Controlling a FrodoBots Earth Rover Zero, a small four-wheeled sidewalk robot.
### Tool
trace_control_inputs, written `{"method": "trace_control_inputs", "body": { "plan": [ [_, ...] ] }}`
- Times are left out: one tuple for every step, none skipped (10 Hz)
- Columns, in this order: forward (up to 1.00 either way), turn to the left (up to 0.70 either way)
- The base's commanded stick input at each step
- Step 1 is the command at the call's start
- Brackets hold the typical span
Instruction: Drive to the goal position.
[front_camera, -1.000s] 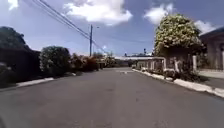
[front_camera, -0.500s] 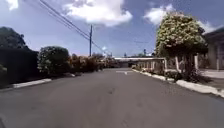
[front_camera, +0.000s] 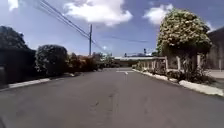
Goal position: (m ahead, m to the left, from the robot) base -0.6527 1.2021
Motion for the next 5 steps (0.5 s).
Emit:
{"method": "trace_control_inputs", "body": {
  "plan": [
    [0.45, 0.00],
    [0.45, 0.00],
    [0.45, 0.00],
    [0.45, 0.00],
    [0.45, 0.00]
  ]
}}
